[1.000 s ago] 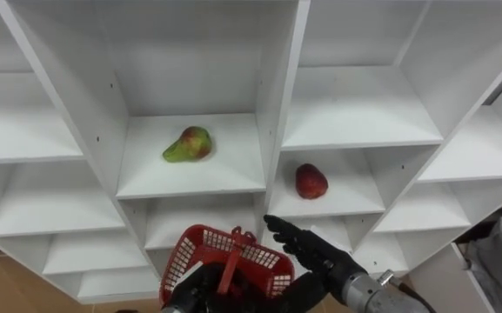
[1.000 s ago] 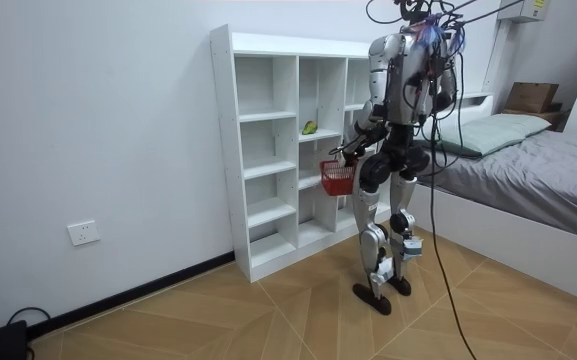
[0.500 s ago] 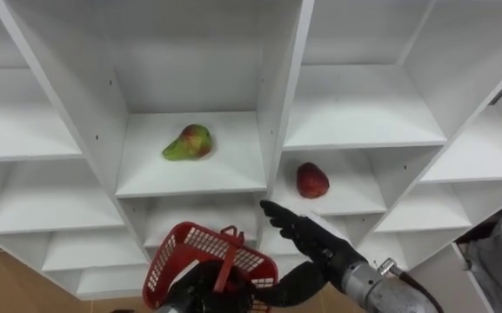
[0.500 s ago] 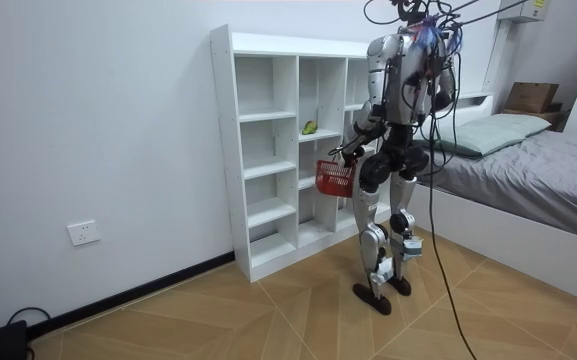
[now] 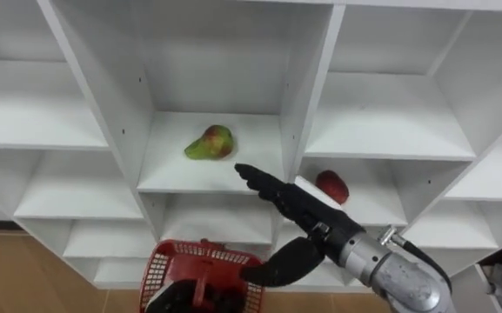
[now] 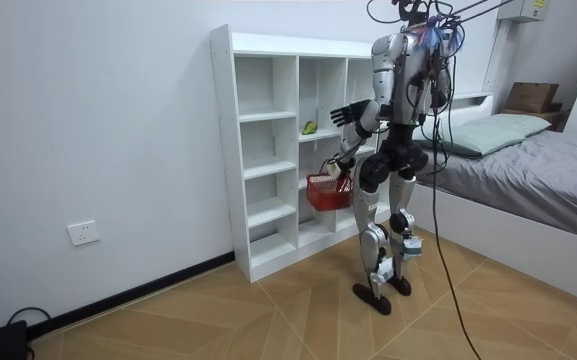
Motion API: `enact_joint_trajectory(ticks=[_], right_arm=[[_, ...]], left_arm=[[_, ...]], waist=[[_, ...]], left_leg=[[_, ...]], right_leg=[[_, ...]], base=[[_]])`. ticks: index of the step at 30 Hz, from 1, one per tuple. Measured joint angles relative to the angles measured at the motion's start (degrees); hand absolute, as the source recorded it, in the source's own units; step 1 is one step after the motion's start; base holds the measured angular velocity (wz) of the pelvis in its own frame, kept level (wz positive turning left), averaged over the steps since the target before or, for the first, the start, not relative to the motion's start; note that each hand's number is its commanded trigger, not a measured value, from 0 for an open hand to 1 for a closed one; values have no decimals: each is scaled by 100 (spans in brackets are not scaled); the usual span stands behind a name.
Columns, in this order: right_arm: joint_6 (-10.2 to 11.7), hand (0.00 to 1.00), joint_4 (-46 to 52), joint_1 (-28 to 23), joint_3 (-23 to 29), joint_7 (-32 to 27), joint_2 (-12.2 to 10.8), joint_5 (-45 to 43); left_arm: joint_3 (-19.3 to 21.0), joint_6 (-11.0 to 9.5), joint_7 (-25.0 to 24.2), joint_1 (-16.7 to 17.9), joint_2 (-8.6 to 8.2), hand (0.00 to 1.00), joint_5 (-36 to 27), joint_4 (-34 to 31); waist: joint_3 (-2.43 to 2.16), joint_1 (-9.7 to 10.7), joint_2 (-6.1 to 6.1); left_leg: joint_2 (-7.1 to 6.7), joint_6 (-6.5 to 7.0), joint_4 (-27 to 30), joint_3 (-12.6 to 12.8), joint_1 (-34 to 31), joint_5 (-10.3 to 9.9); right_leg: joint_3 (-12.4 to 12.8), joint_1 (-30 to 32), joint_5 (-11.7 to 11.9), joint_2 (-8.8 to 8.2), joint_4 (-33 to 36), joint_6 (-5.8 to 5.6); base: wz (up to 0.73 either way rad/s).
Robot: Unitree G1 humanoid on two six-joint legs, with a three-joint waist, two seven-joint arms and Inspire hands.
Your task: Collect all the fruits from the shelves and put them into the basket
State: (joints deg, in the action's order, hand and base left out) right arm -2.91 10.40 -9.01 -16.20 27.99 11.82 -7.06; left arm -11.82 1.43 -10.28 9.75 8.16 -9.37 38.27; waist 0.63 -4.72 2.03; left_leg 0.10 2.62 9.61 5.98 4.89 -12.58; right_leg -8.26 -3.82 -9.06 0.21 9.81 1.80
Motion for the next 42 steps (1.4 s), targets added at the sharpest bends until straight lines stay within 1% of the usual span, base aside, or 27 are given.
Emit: enact_joint_trajectory(ticks=[2,6,8,11,13,15,18,22,25,28,31,33,35,39,42], right_arm=[[-94,0,69,82,1,82,-13,0],[-97,0,241,261,4,120,-33,45],[-96,0,242,365,5,117,-51,46],[-96,0,264,464,4,97,-78,41],[-96,0,359,502,4,92,-79,40],[-96,0,505,533,7,79,-78,41],[-92,0,629,544,9,30,-84,50],[-92,0,631,548,21,-131,-152,-27],[-91,0,632,583,120,-193,-290,-34],[-90,0,631,758,171,-376,-330,-35],[-83,0,631,904,173,-608,-346,-51],[-83,0,624,927,152,-784,-356,-311],[-83,0,621,956,137,-873,-363,-641],[-89,0,607,1002,98,-1116,-369,-1253],[-92,0,598,1019,40,-1244,-380,-1446]], left_arm=[[89,1,24,0,-6,100,-1,122],[250,4,139,21,-11,100,1,376],[260,3,198,16,-13,100,1,506],[262,3,264,16,-24,100,3,660],[266,4,292,21,-35,100,4,680],[288,4,342,20,-56,100,5,680],[304,3,363,10,-66,100,5,674],[308,3,392,12,-70,100,50,677],[314,-1,393,13,-79,100,50,699],[329,-26,394,11,-119,100,30,837],[374,-25,451,12,-204,100,29,989],[389,-25,521,7,-244,100,51,1001],[438,-25,576,-1,-263,100,44,1001],[500,-22,643,1,-286,100,29,1001],[499,-21,638,3,-288,100,30,1001]], waist=[[0,-21,-4],[-3,-41,-24],[-6,-31,-48],[1,-48,-94],[-6,-50,-126],[-29,-49,-165],[-37,-52,-184],[-36,-65,-182],[-31,-73,-181],[-26,-88,-177],[-16,-141,-162],[-6,-247,-144],[0,-299,-130],[10,-358,-77],[26,-368,-40]], left_leg=[[-3,-2,4,2,41,3],[-2,-2,-8,1,74,3],[-3,-2,-3,-2,88,3],[-3,-2,-12,-5,117,2],[-3,-2,-15,-5,115,2],[-2,-2,-21,-5,115,2],[-1,-3,-18,-5,142,3],[-2,-2,-23,-2,161,3],[-2,-3,-46,-1,159,3],[-2,-4,-71,1,161,4],[0,-8,-88,-1,162,7],[2,-8,-96,-9,154,7],[1,-8,-89,-36,145,7],[-1,-8,-70,-107,132,7],[-3,-7,-61,-160,106,8]], right_leg=[[13,-19,0,2,2,0],[13,-49,0,3,0,0],[11,-72,0,2,-6,-1],[11,-97,0,3,-9,-1],[11,-97,0,3,-9,-1],[10,-98,0,4,-10,-1],[8,-117,1,5,-10,-1],[11,-131,1,5,-8,-1],[17,-126,1,6,-2,-1],[23,-125,1,11,-3,-1],[22,-125,1,15,-10,-1],[5,-117,1,17,-13,-1],[-62,-112,1,9,-15,-1],[-146,-117,1,0,-17,-1],[-206,-120,0,-5,-17,-1]], base=[[-3],[0],[0],[0],[0],[0],[0],[0],[0],[0],[0],[0],[6],[10],[12]])
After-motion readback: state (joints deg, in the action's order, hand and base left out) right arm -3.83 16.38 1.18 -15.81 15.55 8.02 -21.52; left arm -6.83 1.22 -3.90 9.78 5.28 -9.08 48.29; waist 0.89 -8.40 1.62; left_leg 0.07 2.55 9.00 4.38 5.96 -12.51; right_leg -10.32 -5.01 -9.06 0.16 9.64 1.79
